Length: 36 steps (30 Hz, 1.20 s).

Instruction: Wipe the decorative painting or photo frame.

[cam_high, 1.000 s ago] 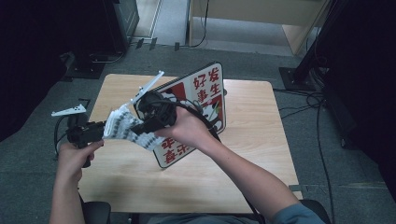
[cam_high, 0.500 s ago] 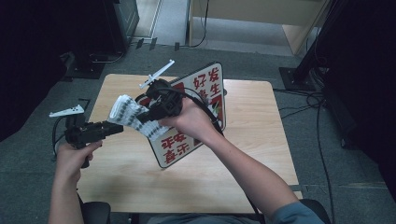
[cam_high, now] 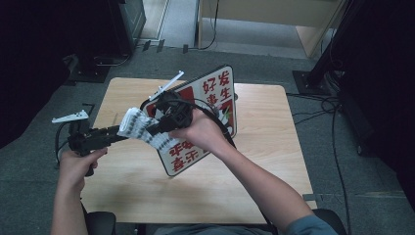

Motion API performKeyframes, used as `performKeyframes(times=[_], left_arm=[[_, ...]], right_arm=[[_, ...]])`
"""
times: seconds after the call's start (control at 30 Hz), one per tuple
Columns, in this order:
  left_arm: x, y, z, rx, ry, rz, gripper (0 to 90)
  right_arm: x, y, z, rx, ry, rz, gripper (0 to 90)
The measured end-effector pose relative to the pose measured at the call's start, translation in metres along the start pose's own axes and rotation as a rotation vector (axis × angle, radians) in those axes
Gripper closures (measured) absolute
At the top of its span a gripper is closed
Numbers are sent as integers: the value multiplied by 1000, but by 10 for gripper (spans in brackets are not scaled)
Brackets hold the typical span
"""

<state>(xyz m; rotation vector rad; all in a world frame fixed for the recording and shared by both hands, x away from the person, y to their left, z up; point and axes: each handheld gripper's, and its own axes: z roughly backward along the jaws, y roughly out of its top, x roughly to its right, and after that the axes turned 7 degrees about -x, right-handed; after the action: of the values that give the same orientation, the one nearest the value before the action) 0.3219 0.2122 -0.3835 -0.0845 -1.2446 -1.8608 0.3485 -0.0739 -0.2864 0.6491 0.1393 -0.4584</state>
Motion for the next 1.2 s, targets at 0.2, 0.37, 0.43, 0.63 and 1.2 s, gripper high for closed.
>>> performKeyframes(times=[0.2, 0.37, 0.43, 0.63, 1.2], left_arm=[[0, 0, 0, -1, -1, -2, 416], [1, 0, 0, 2, -3, 0, 417], [1, 0, 0, 0, -3, -2, 417], [2, 1, -1, 1, -12, -8, 439], [4, 3, -2, -10, -11, -6, 411]], right_arm=[[2, -5, -4, -12, 1, -6, 796], [4, -9, -7, -17, 4, -13, 795], [4, -10, -9, -20, 4, -14, 795], [5, -16, -15, -32, 7, -11, 795], [8, -32, -30, -56, 8, -16, 795]])
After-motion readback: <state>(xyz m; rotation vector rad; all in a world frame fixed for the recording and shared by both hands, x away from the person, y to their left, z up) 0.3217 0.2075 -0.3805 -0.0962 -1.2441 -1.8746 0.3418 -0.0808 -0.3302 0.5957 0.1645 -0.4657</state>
